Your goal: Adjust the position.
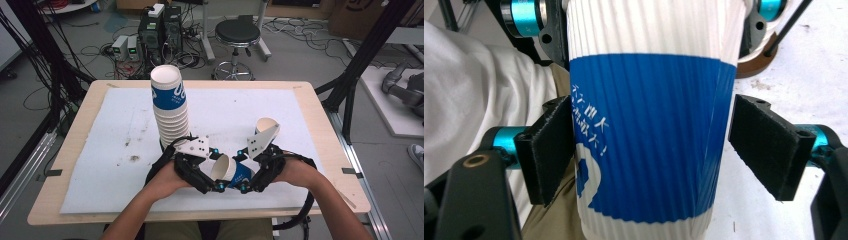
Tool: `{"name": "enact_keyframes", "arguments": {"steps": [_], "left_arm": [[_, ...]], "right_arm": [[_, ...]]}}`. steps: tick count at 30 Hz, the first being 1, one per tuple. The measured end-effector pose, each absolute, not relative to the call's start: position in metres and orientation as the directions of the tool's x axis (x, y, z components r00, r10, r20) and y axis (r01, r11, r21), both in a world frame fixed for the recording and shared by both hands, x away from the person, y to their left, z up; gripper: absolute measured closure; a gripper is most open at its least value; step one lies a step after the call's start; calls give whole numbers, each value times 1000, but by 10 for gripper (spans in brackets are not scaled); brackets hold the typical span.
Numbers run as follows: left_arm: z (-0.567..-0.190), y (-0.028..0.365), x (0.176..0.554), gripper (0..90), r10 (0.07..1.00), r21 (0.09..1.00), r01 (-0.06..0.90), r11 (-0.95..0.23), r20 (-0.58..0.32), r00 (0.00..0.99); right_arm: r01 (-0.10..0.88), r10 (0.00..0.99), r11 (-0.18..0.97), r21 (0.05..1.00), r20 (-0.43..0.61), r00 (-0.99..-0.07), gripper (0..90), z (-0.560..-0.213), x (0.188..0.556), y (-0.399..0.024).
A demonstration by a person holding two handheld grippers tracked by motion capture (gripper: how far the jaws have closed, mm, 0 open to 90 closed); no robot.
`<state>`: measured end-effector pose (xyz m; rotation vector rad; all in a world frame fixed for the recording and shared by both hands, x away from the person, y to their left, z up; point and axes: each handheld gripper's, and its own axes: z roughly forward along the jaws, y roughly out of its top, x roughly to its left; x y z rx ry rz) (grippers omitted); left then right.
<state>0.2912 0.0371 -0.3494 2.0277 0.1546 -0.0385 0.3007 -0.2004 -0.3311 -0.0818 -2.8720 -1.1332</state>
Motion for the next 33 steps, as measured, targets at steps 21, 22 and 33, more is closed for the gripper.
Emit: {"name": "enact_keyframes", "arguments": {"steps": [21,22,33], "left_arm": [[-349,61,280,157,187,966,135,-221,-94,978],[-350,64,278,157,186,967,136,-215,-96,978],[-352,100,256,159,232,980,133,-148,-97,968]], "right_arm": [[193,175,553,810,113,-978,254,-339,301,-242],[208,195,525,825,121,-973,254,-339,301,-247],[257,366,315,914,133,-921,252,-354,304,-277]]}}
